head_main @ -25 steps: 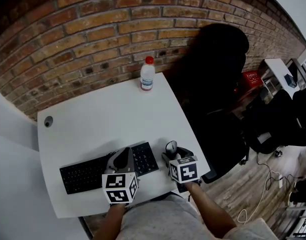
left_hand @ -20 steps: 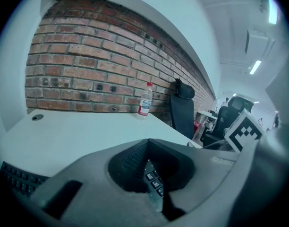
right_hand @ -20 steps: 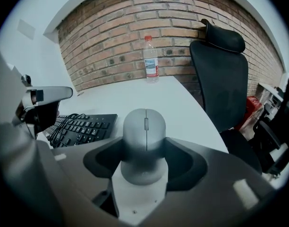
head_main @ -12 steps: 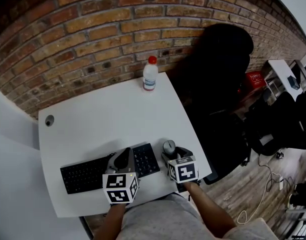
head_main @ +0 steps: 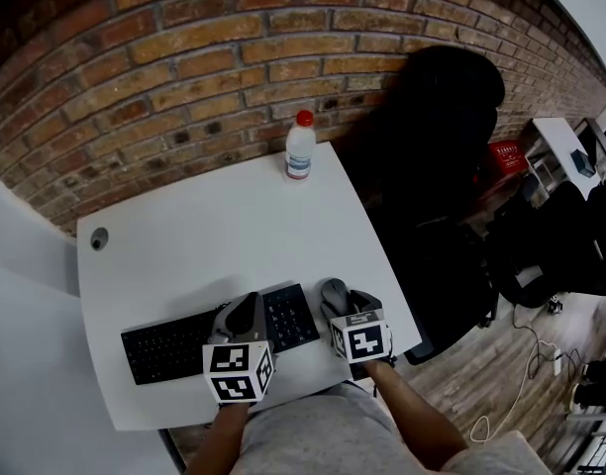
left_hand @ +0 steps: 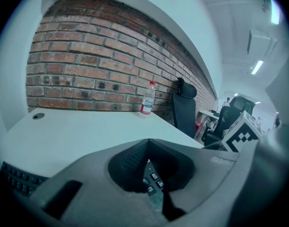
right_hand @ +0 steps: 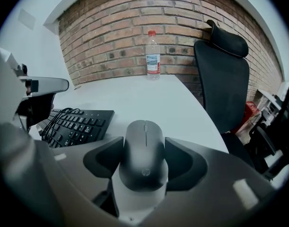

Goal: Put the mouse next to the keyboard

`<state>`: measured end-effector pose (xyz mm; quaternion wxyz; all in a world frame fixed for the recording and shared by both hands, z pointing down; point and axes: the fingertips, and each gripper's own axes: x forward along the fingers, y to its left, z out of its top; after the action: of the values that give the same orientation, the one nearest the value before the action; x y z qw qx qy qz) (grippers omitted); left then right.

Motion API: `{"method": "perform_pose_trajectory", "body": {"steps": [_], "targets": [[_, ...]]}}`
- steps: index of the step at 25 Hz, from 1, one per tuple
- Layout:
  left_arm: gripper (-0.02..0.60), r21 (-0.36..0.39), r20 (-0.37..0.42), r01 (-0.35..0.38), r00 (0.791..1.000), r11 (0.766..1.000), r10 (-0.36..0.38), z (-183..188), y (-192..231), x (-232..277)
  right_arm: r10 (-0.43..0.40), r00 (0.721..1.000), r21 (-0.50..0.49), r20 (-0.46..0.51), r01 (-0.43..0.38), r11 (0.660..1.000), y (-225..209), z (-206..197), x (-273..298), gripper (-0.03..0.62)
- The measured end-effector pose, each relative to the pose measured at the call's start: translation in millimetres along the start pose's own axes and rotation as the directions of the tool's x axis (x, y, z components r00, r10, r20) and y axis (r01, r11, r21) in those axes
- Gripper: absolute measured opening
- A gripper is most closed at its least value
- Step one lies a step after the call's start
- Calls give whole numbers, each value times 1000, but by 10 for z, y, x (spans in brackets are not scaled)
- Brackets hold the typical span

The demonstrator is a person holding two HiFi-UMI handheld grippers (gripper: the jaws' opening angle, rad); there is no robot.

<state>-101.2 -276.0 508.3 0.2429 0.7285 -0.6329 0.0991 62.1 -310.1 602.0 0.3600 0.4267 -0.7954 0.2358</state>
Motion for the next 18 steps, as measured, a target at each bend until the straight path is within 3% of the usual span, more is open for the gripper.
{"method": "perform_pose_trajectory", "body": {"steps": [13, 18], "targets": [[-6, 7, 5, 3, 1000, 1000, -3, 13, 59, -139, -6, 1000, 13, 18, 6, 1000, 67, -1, -52, 305], [-6, 11, 14, 2, 1000, 1000, -2, -11, 89, -251, -24, 998, 0, 62, 24, 1000, 97, 31, -147, 283]]}}
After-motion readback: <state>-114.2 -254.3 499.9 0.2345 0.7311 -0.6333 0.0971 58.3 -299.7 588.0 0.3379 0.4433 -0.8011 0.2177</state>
